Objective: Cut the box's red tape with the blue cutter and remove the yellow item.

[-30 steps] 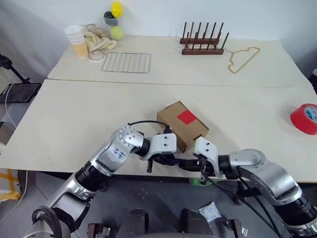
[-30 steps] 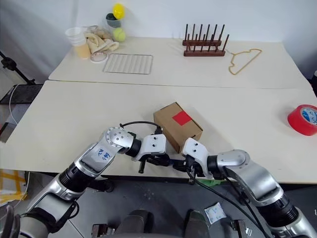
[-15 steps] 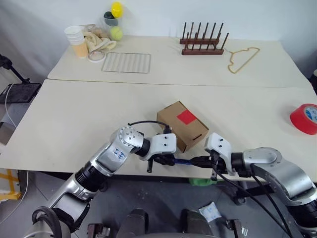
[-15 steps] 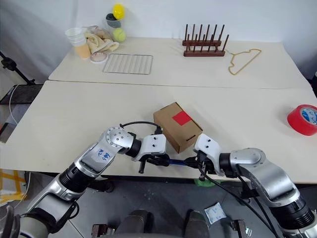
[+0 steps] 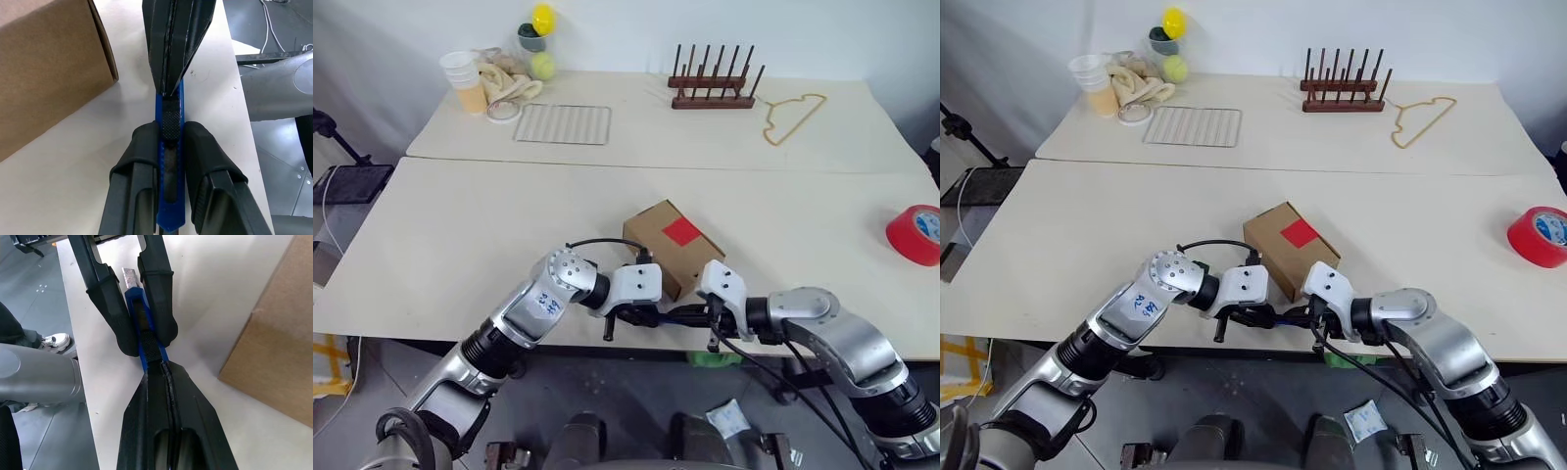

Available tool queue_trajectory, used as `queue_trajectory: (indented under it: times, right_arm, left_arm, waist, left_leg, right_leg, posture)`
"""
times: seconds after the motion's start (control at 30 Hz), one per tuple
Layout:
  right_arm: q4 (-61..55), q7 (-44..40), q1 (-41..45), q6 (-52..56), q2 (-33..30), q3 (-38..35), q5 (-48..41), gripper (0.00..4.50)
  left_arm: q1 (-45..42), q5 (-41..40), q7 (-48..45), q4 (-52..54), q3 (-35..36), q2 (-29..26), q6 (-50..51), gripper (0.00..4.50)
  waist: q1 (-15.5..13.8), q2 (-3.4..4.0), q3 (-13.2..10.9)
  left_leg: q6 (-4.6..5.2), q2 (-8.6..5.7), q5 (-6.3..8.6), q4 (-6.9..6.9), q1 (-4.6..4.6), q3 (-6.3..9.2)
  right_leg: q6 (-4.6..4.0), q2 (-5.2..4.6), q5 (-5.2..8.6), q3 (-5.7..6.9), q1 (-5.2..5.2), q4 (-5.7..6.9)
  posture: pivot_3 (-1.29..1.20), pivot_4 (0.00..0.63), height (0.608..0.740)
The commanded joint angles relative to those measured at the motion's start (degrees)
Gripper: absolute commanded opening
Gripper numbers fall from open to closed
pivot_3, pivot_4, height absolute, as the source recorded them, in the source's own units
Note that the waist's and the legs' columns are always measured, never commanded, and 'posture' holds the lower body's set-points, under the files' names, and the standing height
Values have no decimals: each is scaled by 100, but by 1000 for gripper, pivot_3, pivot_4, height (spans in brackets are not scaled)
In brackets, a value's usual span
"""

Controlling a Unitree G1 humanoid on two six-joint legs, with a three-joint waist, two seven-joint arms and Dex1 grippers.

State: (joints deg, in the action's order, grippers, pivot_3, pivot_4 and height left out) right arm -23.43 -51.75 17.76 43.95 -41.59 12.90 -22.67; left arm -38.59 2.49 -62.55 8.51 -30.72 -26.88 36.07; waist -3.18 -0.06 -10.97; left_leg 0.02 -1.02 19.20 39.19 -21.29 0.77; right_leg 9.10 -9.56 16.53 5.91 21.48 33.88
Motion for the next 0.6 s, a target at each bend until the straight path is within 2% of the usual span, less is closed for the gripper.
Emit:
queue_trajectory:
  times: [0.03,0.07,0.17,0.23,0.37,0.43,0.53,0.6]
  right_arm:
    - [-583,-163,-263,384,-295,-677,-619,20]
    - [-735,-88,-297,744,-290,-1005,-974,20]
    - [-1092,24,-377,1818,-425,-2005,-2156,619]
    - [-1160,284,-328,2479,-406,-2653,-2925,1297]
    - [-1023,1195,-30,3788,-421,-3561,-4244,2680]
    - [-843,1841,234,4219,-261,-3806,-4668,3326]
    - [-417,2456,660,4802,-506,-3608,-5591,4343]
    - [-89,3233,760,4530,-678,-3314,-6513,4489]
  left_arm:
    - [217,-1,-45,78,-46,-189,-253,476]
    - [298,-33,-41,101,55,-262,-489,476]
    - [630,-271,-105,240,494,-487,-1710,476]
    - [828,-479,-111,313,803,-518,-2682,476]
    - [1036,-691,-76,449,1191,-583,-3616,476]
    - [1040,-720,-76,450,1255,-579,-3870,476]
    - [915,-655,-7,418,1267,-523,-3981,476]
    - [839,-602,2,367,1213,-487,-3935,476]
  waist:
    - [6,0,0]
    - [22,0,0]
    - [101,1,-1]
    - [146,1,-2]
    - [133,1,-2]
    - [130,2,-2]
    - [135,3,-3]
    - [134,3,-3]
  left_leg:
    - [0,0,0,0,-1,1]
    - [0,0,0,-1,-2,1]
    - [-2,8,1,-5,-2,-1]
    - [-4,13,1,-9,-1,2]
    - [-5,15,2,-7,-3,13]
    - [-5,14,2,-4,-3,10]
    - [-5,11,2,-5,-3,4]
    - [-5,11,2,-5,-5,3]
  right_leg:
    - [0,0,0,0,0,0]
    - [0,0,0,1,0,-3]
    - [-1,1,0,0,5,-3]
    - [-5,2,2,3,6,-2]
    - [-9,0,0,4,6,-5]
    - [-9,-2,-1,3,4,-6]
    - [-9,-2,-1,3,4,-6]
    - [-9,-2,-1,6,6,-5]
  posture:
    - [0,150,740]
    - [0,150,740]
    - [0,150,740]
    - [0,150,740]
    - [0,150,740]
    - [0,150,740]
    - [0,150,740]
    - [0,150,740]
